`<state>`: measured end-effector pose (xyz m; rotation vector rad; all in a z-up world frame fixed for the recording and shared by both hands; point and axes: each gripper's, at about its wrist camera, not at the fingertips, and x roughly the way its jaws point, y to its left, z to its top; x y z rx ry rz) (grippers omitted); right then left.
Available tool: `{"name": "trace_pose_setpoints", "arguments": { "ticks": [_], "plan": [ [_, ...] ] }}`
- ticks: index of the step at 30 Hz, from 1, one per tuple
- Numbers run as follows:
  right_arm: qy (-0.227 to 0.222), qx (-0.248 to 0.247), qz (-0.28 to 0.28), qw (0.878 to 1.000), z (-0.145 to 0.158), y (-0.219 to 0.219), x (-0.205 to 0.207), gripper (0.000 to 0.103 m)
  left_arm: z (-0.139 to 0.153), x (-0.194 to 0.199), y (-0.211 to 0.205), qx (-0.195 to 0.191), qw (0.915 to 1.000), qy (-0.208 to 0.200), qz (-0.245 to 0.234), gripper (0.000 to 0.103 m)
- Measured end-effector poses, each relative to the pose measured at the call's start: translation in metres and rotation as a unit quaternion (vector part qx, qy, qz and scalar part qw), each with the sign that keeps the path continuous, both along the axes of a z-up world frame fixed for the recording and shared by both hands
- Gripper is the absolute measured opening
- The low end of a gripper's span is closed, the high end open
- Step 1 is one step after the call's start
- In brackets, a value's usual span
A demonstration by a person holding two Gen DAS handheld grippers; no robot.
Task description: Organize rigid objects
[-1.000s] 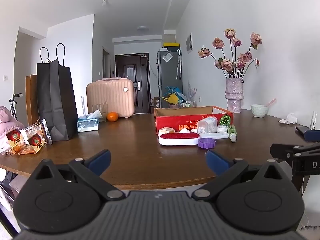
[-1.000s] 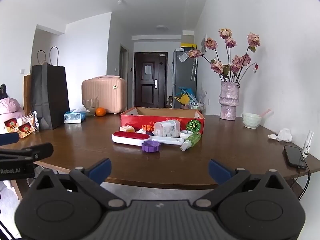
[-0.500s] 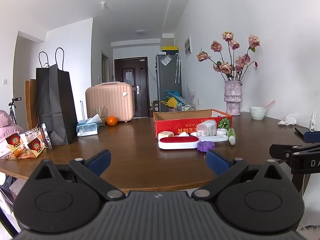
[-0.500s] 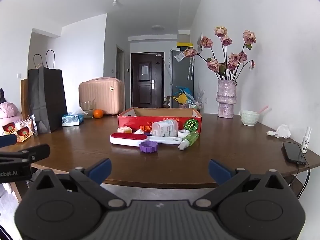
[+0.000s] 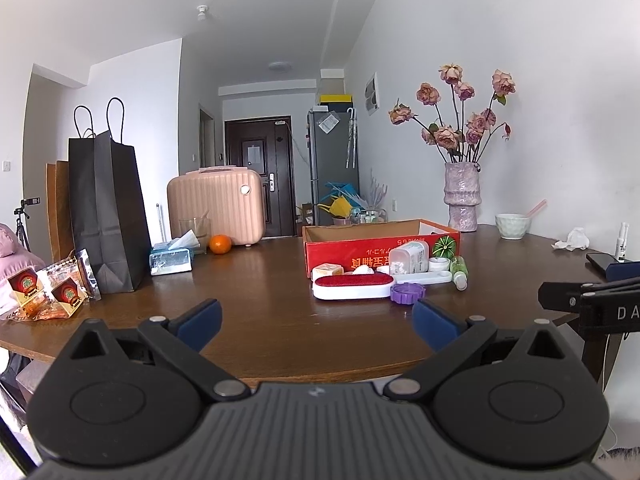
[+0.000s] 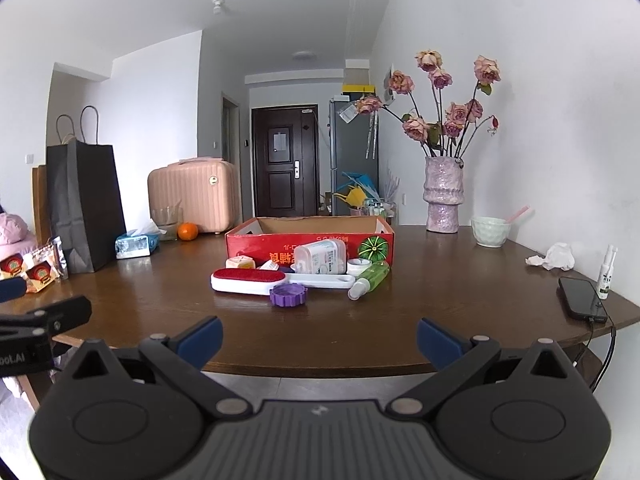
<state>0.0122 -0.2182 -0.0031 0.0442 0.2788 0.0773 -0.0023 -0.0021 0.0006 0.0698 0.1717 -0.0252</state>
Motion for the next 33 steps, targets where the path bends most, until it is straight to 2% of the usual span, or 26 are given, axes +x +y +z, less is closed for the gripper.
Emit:
{"name": "trace_pose_setpoints", "arguments": {
  "ticks": [33],
  "plan": [
    [0.008, -0.008, 0.0, 1.0, -0.0027, 0.0013, -0.0016, 0.103, -0.0014, 0.0004, -0.0026, 0.002, 1.0, 0.002, 0.0, 0.103]
  ]
}}
